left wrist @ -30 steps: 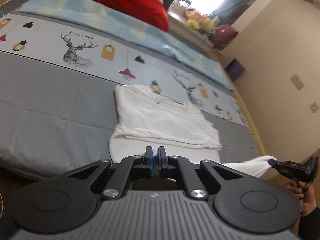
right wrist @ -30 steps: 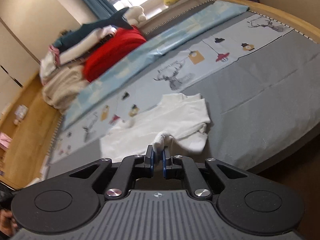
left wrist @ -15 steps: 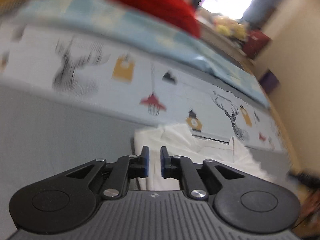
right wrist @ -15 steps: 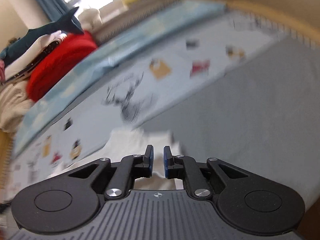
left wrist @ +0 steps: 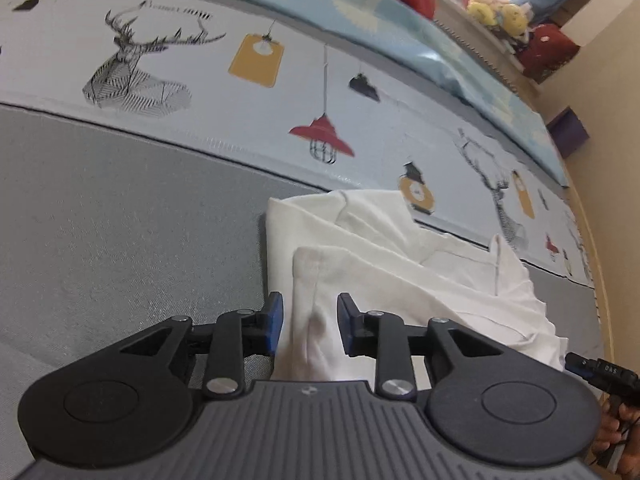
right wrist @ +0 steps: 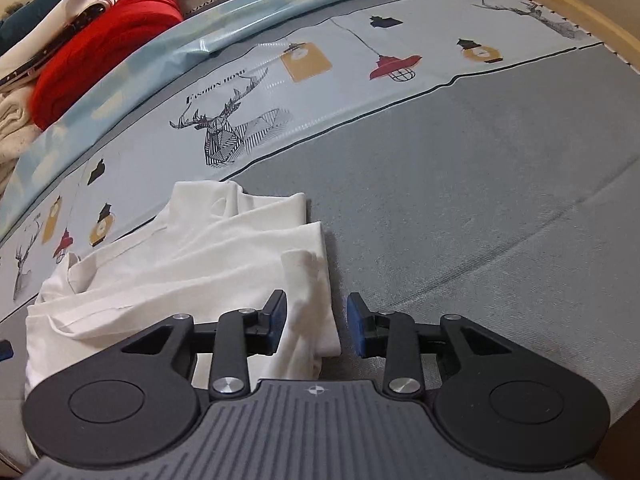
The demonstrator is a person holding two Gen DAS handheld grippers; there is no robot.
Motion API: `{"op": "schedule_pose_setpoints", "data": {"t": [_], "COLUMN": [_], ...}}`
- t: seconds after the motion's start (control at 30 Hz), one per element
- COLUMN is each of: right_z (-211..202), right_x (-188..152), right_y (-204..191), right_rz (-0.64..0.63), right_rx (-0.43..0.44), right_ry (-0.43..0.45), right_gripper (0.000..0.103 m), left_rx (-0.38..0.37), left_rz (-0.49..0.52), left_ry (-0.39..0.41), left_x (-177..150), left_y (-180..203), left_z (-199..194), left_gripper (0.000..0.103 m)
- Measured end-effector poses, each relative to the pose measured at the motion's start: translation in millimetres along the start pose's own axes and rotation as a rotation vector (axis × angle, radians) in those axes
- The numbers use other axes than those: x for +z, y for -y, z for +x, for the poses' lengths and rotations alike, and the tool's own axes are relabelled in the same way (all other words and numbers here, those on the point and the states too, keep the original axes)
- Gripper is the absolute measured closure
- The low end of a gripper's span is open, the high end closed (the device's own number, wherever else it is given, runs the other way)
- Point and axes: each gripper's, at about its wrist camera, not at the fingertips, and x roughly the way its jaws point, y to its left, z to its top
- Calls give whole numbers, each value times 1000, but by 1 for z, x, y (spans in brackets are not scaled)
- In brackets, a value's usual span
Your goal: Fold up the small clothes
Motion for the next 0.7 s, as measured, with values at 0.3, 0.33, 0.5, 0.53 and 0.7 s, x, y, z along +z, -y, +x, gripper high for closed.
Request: {"op": "schedule_pose_setpoints", "data": {"t": [0.3,0.33,0.5,0.53,0.7], "right_z": [29,28,17,12,-13], "right_x": [5,6,17,20,35], "right_y": [-22,-25,-36,-38,-51], "right_rz": [-66,-73,-60,-49,-13], "right_rx": [-17,-18,-31,-23,-21], "right_ry": [-18,-5,98,136,377], "right_gripper": [73,91,98,98,99], "left_rx": [39,45,88,85,108], "left_rz": [28,46,145,144,138], "left_ry": [-36,-39,82,142,356], "left_x": [1,0,6,9,17], "left_y": [17,19,33,33,40], "left_z": [26,29,13,4,-19], "left_gripper": [71,71,99,99,99]}}
